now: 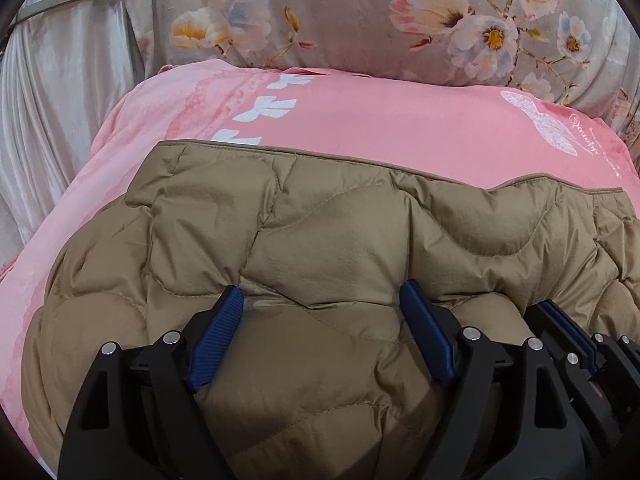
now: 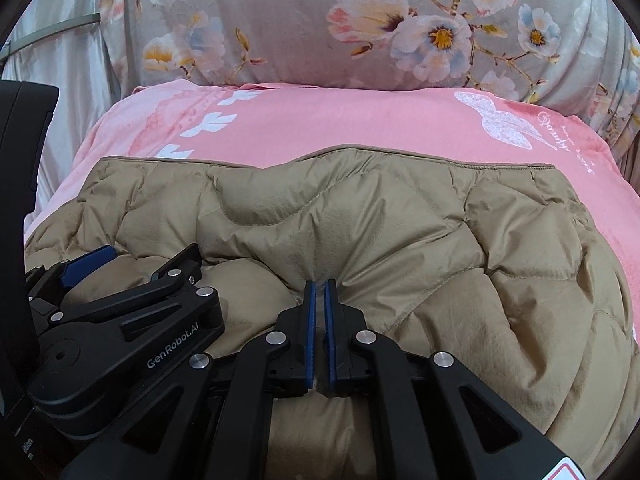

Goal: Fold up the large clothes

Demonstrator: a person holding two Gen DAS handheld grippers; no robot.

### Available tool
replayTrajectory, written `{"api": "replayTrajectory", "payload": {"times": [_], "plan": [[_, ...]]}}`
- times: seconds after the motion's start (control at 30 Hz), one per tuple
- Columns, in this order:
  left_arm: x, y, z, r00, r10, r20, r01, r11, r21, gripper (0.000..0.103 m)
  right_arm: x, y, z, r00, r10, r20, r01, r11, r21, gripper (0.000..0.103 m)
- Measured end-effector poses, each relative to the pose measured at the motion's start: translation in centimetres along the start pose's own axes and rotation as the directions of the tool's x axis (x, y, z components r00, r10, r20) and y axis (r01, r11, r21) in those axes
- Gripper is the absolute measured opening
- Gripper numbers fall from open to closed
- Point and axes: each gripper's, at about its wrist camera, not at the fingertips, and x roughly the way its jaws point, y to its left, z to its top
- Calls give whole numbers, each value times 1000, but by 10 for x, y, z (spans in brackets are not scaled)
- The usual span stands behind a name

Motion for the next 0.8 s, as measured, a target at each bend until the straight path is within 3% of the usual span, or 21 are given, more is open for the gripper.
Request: {"api": "replayTrajectory", "payload": {"times": [0.6,0.8], "plan": [[3,-2,-1,1000,28,-3,-28,1000,7,80,3,-4,-2,1000,15,-5,-15,1000,13,4],[3,4,1,1000,-14,-16,14,1000,-10,81,3,-8,1,999,40,-8,-40,999,22,4]]}}
